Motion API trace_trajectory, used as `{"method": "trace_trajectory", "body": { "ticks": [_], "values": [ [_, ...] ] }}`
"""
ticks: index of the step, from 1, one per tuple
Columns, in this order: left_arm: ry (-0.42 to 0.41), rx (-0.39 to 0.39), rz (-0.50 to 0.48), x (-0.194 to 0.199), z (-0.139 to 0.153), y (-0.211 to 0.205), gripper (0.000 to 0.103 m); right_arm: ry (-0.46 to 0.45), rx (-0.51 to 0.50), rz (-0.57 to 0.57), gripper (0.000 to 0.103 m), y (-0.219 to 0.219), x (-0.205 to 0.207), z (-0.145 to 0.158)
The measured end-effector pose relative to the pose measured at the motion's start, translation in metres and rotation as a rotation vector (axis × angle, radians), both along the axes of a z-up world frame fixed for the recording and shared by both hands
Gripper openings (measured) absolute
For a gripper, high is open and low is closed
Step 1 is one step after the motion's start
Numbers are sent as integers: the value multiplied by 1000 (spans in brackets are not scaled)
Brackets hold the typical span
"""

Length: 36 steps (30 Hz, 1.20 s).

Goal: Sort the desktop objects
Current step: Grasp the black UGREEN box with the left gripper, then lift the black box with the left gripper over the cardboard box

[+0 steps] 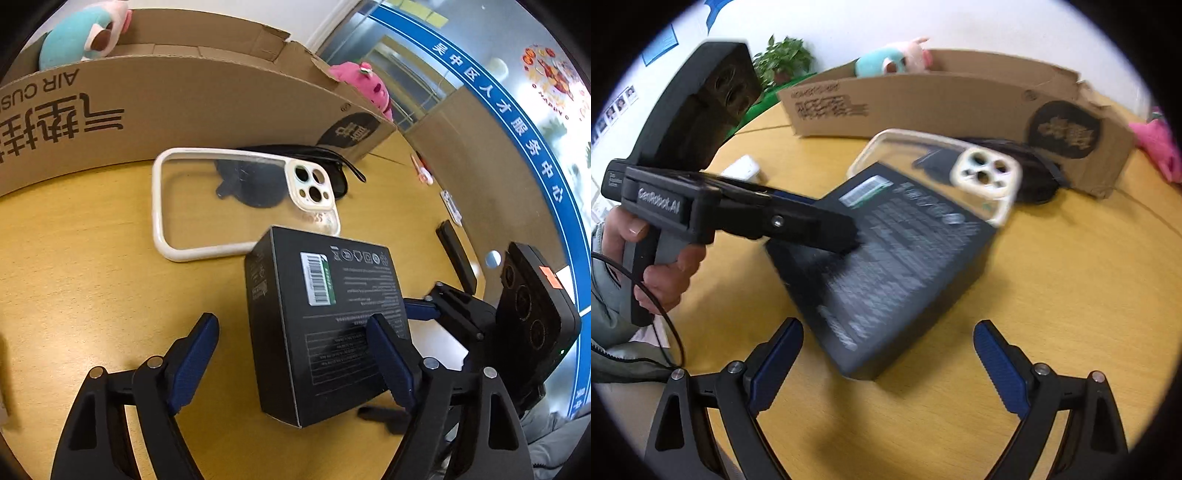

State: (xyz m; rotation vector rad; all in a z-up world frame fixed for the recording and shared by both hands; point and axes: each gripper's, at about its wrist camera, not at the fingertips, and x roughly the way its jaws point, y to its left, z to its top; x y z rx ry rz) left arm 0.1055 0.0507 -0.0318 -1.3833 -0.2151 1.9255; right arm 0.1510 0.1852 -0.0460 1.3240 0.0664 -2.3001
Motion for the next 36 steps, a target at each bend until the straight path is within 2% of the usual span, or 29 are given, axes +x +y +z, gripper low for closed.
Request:
{"method": "trace_trajectory", "body": {
  "ticks": [3,6,9,11,14,22,29,33,36],
  "values": [
    [-10,22,-37,7,-1,6,81,35,52,23,94,-19,-2,-2],
    [-16,24,-20,10,-1,4,80,89,137,6,94,-29,-2,-5],
    [-39,45,-9,13,1,-4,79,122,153,36,93,-32,3,-2],
    [-5,55,-9,18,13,-9,79,176,172,53,93,-37,10,6],
    [84,71,29,20,46,-20,78,252,149,35,93,-39,14,29],
    [269,131,66,3,124,-44,77,424,112,15,93,-54,-3,102],
    [453,131,90,-30,189,-57,77,601,176,51,93,-67,-29,166],
    [529,125,96,-64,221,-63,77,650,160,62,93,-68,-59,199],
    [584,98,100,-87,242,-60,77,671,157,60,93,-60,-64,223]
  ]
}}
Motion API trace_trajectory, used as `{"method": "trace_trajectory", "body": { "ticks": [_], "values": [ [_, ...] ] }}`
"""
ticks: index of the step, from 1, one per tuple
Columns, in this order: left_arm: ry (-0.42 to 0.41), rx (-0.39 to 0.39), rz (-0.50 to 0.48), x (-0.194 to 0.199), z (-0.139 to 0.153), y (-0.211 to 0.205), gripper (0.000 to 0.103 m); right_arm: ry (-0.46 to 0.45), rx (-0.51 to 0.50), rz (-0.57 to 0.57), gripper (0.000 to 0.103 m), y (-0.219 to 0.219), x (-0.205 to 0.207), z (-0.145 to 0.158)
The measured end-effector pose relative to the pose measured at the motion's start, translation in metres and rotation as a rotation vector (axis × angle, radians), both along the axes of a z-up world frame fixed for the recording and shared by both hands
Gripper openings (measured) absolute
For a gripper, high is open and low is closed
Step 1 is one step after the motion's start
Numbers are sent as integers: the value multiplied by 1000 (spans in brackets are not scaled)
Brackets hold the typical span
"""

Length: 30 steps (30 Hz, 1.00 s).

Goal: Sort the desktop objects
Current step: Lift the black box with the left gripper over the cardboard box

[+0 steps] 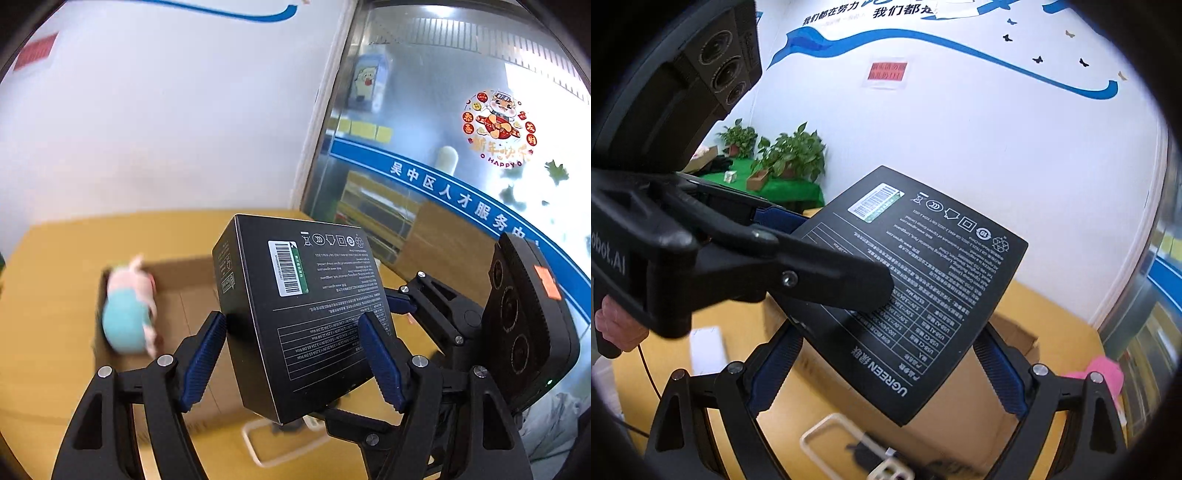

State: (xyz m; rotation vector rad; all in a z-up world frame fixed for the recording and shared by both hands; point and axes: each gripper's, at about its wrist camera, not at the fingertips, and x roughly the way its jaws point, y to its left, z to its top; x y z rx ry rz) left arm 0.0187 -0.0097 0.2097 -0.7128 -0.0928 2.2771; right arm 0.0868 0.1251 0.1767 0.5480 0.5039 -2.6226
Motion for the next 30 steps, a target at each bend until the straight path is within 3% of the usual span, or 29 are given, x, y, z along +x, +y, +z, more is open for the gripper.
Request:
{"method": "trace_trajectory", "body": {
  "ticks": [8,16,22,30],
  "values": [
    [87,-8,4,-70,47,10,77,36,-49,-7,93,26,-59,54],
    [76,-5,-6,-146,54,10,77,9,-37,12,93,33,-128,67],
    [34,-17,-24,-207,35,17,77,-43,-36,12,93,45,-179,51],
    [-99,-59,-37,-284,-39,26,77,-176,-54,18,93,58,-252,-13]
  ]
}}
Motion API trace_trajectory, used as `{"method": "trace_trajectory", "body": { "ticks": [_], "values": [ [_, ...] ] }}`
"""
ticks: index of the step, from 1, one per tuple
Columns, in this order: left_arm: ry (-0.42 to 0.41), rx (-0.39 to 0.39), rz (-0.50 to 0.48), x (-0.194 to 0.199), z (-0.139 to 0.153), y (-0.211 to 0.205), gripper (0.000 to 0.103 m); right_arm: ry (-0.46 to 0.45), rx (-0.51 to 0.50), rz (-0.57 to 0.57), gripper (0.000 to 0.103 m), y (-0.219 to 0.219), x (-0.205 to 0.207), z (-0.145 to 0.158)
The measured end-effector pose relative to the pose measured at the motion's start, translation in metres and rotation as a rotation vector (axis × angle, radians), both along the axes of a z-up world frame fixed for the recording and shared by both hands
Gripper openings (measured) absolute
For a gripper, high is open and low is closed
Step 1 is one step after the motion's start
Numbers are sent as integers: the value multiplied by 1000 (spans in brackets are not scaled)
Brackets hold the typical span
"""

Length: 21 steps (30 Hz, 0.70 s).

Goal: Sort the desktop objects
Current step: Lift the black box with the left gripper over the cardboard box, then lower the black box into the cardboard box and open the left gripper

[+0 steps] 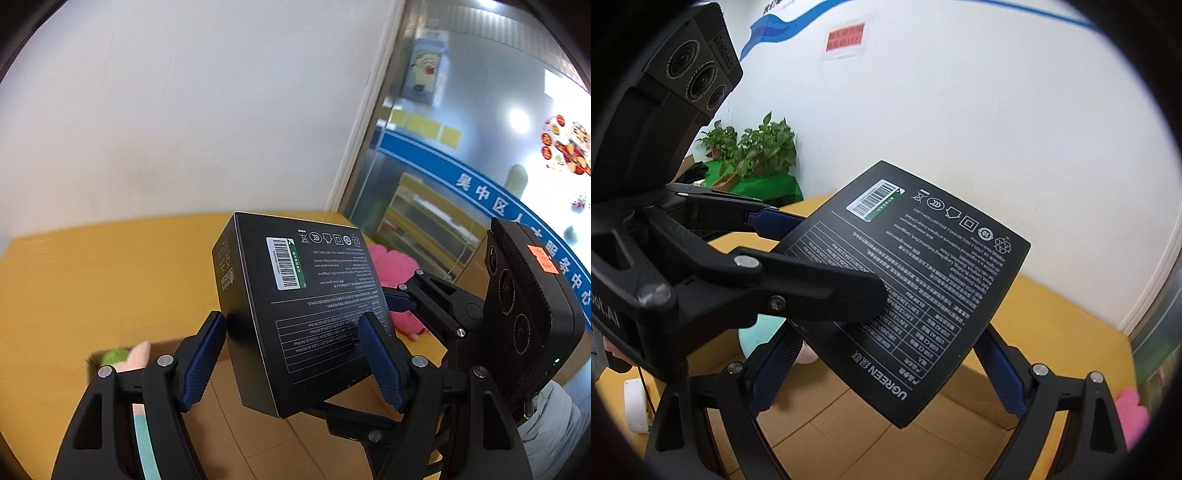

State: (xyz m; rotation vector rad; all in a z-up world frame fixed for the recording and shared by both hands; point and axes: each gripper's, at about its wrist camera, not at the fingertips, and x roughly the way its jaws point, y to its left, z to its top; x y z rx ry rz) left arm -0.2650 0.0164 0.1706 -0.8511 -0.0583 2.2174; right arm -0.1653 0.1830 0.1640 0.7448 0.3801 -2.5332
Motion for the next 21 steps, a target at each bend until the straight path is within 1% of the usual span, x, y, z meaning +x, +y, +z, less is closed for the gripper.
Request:
{"method": "trace_trajectory", "body": {
  "ticks": [3,4,7,8,10,11,12,14,16,18,21],
  "values": [
    [-75,-18,3,-22,-37,3,77,-61,1,3,93,4,-22,-33],
    [-97,-29,-12,-27,-48,7,77,-88,8,-2,93,4,-28,-47],
    [-163,-55,-9,-41,-81,8,77,-144,19,2,93,5,-46,-73],
    [-183,-61,-3,-45,-90,8,77,-174,6,7,93,8,-53,-83],
    [-214,-60,-17,-54,-105,9,77,-232,-26,13,93,11,-63,-99],
    [-237,-71,-10,-56,-112,10,77,-254,-33,16,93,13,-67,-106],
    [-261,-82,-3,-59,-119,11,77,-276,-39,17,93,13,-62,-117],
    [-293,-111,2,-60,-133,15,77,-329,-43,14,93,19,-69,-136],
    [-339,-144,14,-63,-144,22,77,-372,-38,16,93,21,-74,-148],
    [-365,-185,23,-63,-155,29,77,-419,-30,14,93,22,-81,-156],
    [-410,-217,48,-64,-170,31,77,-472,-27,4,93,26,-82,-172]
  ]
}}
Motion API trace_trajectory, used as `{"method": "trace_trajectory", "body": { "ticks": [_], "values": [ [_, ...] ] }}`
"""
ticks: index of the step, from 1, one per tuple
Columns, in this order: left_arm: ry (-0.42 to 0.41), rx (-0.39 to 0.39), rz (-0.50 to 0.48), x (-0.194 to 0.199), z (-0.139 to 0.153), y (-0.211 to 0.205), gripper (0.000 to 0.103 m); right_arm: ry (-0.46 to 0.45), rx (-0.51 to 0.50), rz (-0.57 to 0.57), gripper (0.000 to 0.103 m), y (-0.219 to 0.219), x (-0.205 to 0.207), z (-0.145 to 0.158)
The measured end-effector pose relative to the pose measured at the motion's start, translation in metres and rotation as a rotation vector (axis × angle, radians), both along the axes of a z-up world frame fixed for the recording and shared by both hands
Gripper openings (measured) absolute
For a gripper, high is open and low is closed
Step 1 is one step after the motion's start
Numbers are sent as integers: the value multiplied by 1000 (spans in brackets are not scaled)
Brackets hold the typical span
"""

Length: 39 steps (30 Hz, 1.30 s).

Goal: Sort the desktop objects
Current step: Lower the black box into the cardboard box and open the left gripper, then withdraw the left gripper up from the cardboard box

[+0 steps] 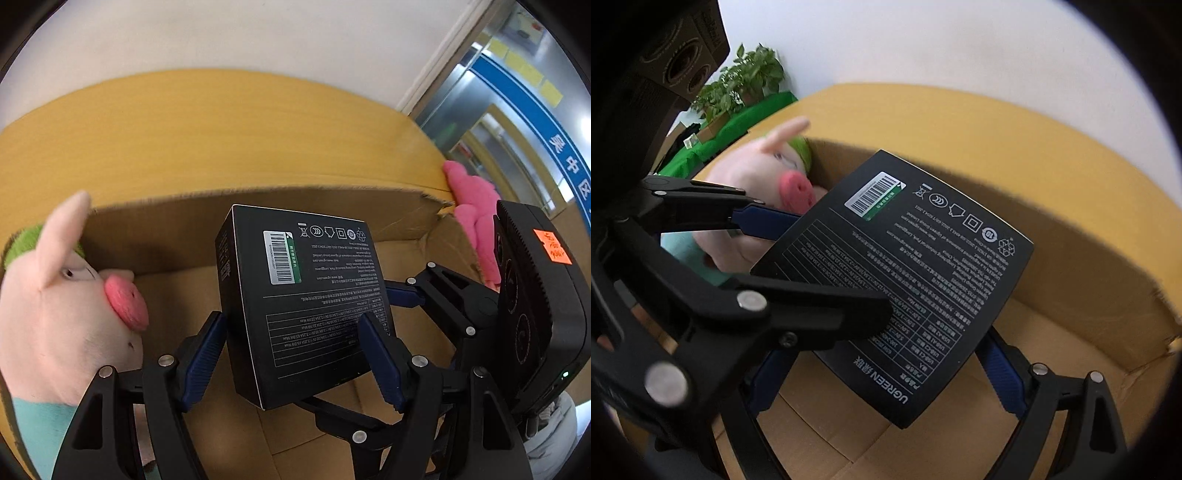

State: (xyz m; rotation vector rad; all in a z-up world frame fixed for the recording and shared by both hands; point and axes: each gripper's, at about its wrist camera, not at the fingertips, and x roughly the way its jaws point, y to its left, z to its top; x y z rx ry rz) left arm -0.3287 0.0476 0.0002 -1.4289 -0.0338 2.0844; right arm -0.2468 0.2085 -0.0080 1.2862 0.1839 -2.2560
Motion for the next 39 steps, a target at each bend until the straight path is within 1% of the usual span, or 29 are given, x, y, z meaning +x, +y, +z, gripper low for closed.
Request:
{"method": "trace_trajectory", "body": {
  "ticks": [2,5,7,9,11,13,15,17,18,19,20,21,22,23,24,25,26,28,29,30,31,32,33,34,35,37,38,39],
  "values": [
    [-18,-33,24,1,-8,1,76,-20,5,-1,93,5,7,1],
    [-6,-82,42,5,-13,6,75,-23,25,-7,93,7,7,-1],
    [-4,-96,61,7,-13,8,75,-20,19,-18,93,9,7,1],
    [-10,-109,97,9,-10,10,75,-4,20,-34,94,13,16,14],
    [28,-118,122,17,3,7,75,3,27,-46,94,16,25,29],
    [102,-133,161,31,24,1,75,13,45,-68,94,20,38,46],
    [183,-107,164,55,51,-7,75,37,58,-84,94,23,58,63],
    [271,-88,177,87,78,-16,76,88,77,-114,94,30,87,82],
    [324,-82,189,105,92,-18,80,115,87,-134,94,31,102,91],
    [371,-77,198,123,105,-20,82,134,91,-150,94,10,96,96],
    [409,-77,209,142,114,-24,87,151,78,-171,94,7,107,103],
    [448,-84,224,164,122,-27,89,164,58,-186,94,5,118,105],
    [475,-90,235,178,126,-29,89,185,43,-207,94,9,132,111],
    [485,-111,280,193,130,-30,89,224,44,-244,94,0,143,113],
    [504,-121,308,213,133,-35,89,254,44,-276,94,-1,155,116],
    [518,-119,329,226,136,-39,89,283,28,-319,94,1,171,120],
    [530,-112,350,238,139,-47,89,293,7,-338,94,2,182,122],
    [557,-96,394,266,141,-63,89,309,-19,-361,93,-2,200,126],
    [565,-93,399,278,141,-65,89,327,-20,-369,91,-8,211,129],
    [574,-94,390,292,141,-68,83,344,-20,-366,89,-11,223,131],
    [572,-94,377,299,139,-65,74,360,-18,-357,78,-17,231,133],
    [561,-92,355,308,137,-66,44,382,-1,-357,63,-22,242,137],
    [534,-84,339,315,135,-67,11,398,9,-362,55,-25,246,141],
    [518,-76,340,318,131,-64,4,413,5,-366,45,-27,254,145],
    [509,-65,345,323,130,-66,4,426,-15,-372,43,-27,262,150],
    [531,-43,364,336,131,-68,4,443,-35,-371,44,-30,273,157],
    [549,-33,368,344,134,-69,9,452,-34,-372,53,-31,279,160],
    [561,-20,372,351,137,-70,27,454,-29,-377,62,-32,283,162]
  ]
}}
